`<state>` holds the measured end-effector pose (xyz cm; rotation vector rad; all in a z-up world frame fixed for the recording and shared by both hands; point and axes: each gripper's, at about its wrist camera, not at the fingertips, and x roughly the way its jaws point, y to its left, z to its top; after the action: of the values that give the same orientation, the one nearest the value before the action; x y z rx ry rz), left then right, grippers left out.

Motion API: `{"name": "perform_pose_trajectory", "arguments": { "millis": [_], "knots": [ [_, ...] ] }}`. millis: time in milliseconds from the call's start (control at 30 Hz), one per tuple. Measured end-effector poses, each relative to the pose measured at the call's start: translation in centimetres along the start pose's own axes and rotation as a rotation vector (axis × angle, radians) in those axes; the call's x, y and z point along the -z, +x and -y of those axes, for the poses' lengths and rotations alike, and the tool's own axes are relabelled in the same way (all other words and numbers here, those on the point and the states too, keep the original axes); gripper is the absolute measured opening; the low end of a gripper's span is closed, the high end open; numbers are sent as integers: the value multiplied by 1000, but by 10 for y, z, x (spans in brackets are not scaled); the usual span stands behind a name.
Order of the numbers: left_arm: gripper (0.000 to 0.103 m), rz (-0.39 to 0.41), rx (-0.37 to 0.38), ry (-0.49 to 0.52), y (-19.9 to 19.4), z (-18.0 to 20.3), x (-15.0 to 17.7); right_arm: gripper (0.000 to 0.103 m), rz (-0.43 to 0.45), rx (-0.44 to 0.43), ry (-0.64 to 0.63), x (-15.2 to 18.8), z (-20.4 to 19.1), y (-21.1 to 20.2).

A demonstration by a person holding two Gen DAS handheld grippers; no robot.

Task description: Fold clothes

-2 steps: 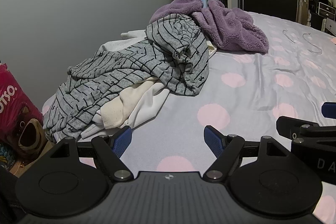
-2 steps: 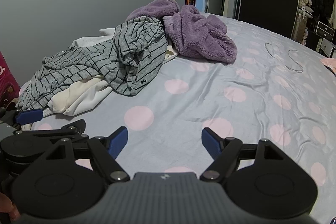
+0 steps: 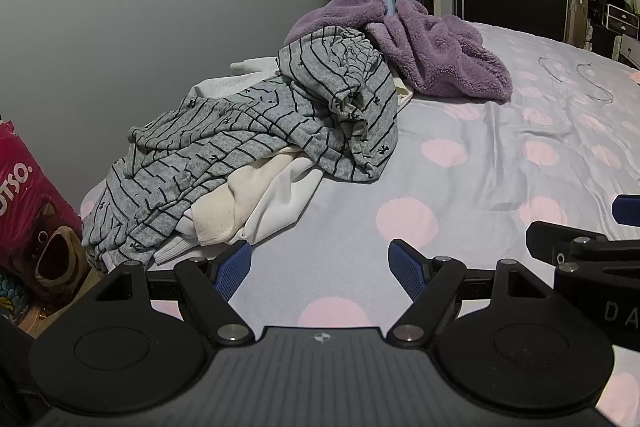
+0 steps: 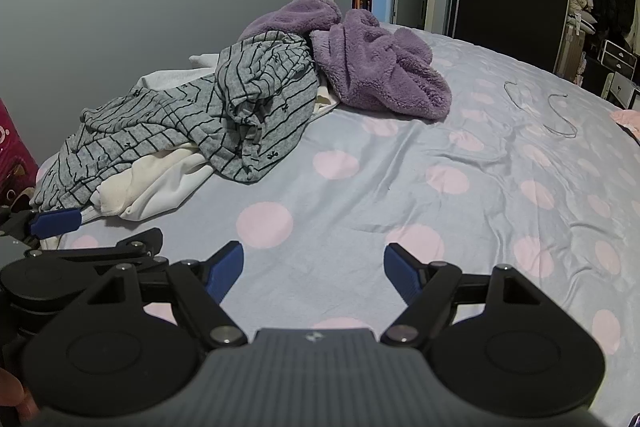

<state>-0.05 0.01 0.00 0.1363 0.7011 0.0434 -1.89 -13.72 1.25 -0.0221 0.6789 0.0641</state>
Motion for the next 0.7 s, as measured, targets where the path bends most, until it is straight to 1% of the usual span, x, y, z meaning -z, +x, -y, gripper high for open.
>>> {"name": "perform_pose_trajectory", "arguments": {
  "millis": [233, 700],
  "knots": [
    [75, 6, 2, -3, -1, 0, 1, 79, 0, 0, -2, 1, 0, 2],
    [75, -8, 7, -4, 1, 0, 2, 79, -5, 1, -6, 2, 0, 2]
  ]
}}
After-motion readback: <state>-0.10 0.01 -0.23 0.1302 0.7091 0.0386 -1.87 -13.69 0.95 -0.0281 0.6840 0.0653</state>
